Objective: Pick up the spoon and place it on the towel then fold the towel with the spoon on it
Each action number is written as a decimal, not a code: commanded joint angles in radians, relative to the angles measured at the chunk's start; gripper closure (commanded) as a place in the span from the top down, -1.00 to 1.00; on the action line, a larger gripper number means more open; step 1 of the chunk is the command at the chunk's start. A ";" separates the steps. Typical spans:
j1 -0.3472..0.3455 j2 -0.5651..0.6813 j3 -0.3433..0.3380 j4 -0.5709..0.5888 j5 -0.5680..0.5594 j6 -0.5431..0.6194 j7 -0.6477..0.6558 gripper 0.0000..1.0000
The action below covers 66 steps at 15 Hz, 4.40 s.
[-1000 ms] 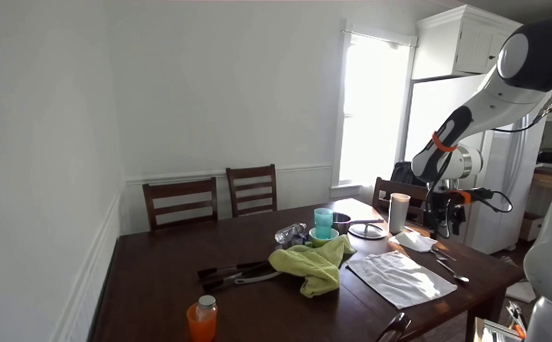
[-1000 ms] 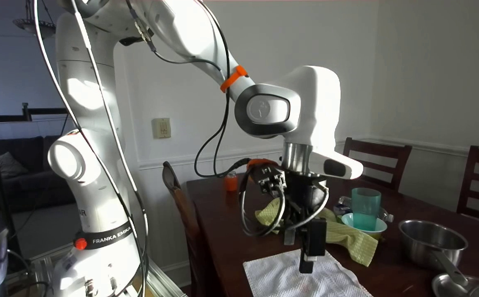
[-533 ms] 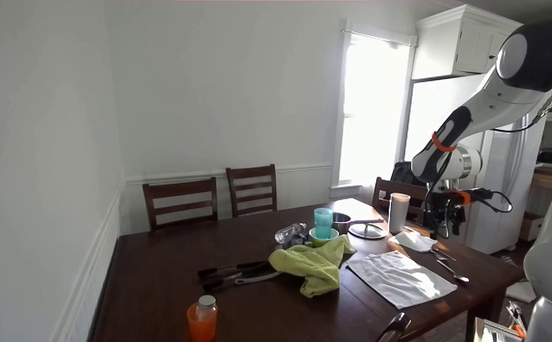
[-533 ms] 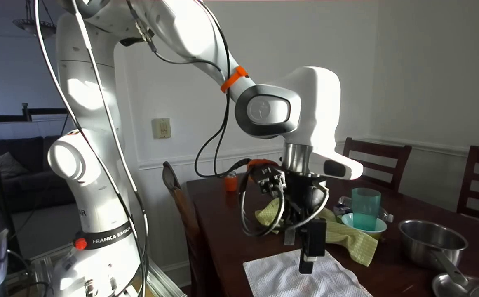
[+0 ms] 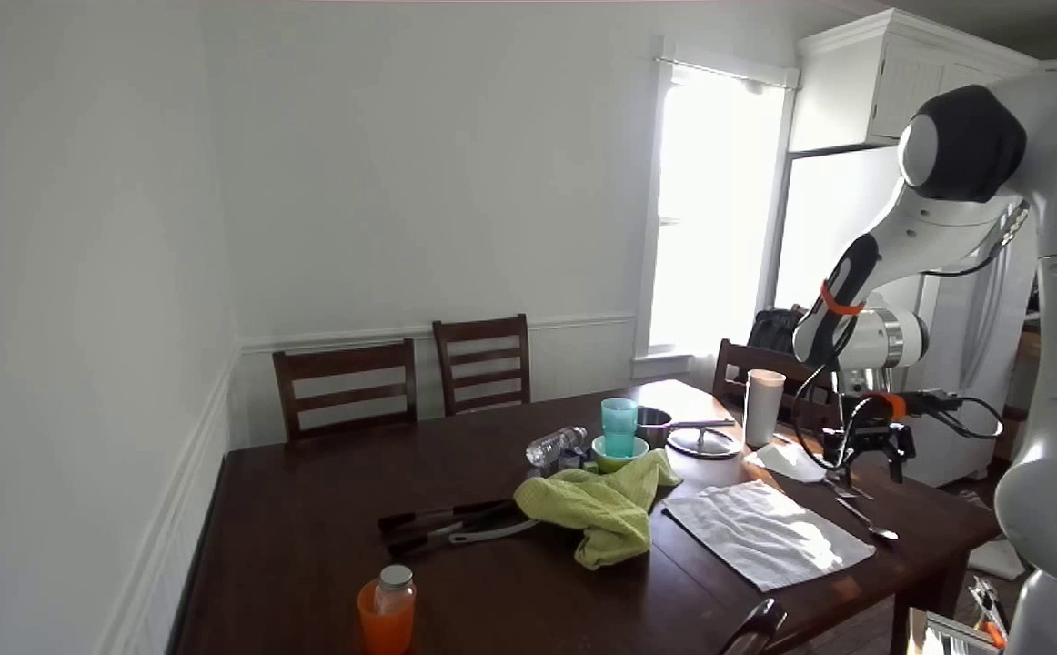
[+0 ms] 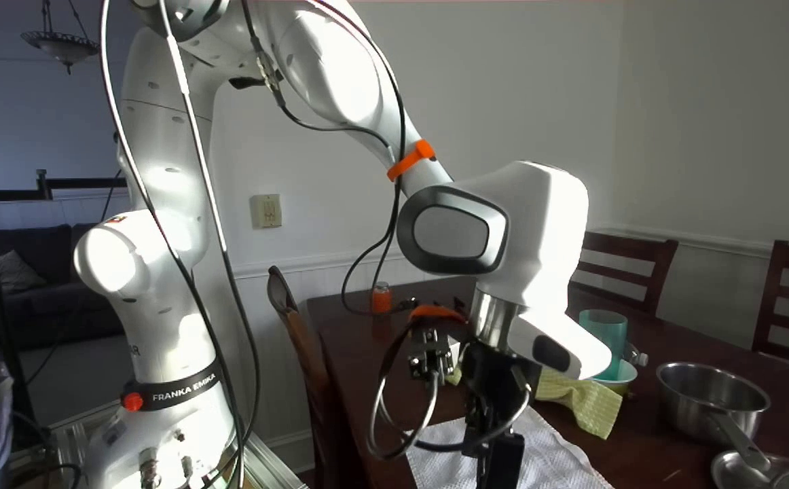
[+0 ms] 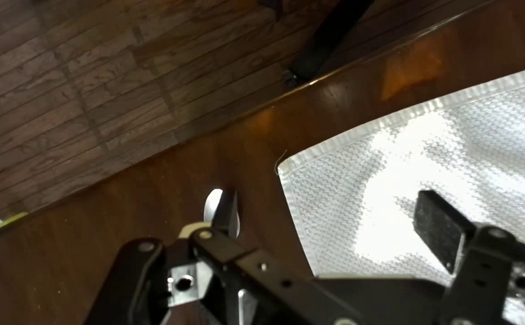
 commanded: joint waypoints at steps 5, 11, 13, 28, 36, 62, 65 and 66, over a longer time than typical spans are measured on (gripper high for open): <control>-0.190 0.210 0.130 0.139 0.204 0.127 -0.114 1.00; -0.231 0.213 0.173 0.130 0.162 0.150 -0.085 1.00; -0.229 0.237 0.174 0.137 0.165 0.192 -0.073 1.00; -0.421 0.430 0.310 0.298 0.204 0.284 -0.046 1.00; -0.452 0.457 0.350 0.334 0.198 0.291 -0.040 -0.19; -0.370 0.113 0.438 0.074 0.194 0.245 -0.285 -0.96; -0.340 0.108 0.466 0.034 0.217 0.243 -0.304 -0.96; -0.334 0.111 0.477 0.025 0.228 0.249 -0.313 -0.96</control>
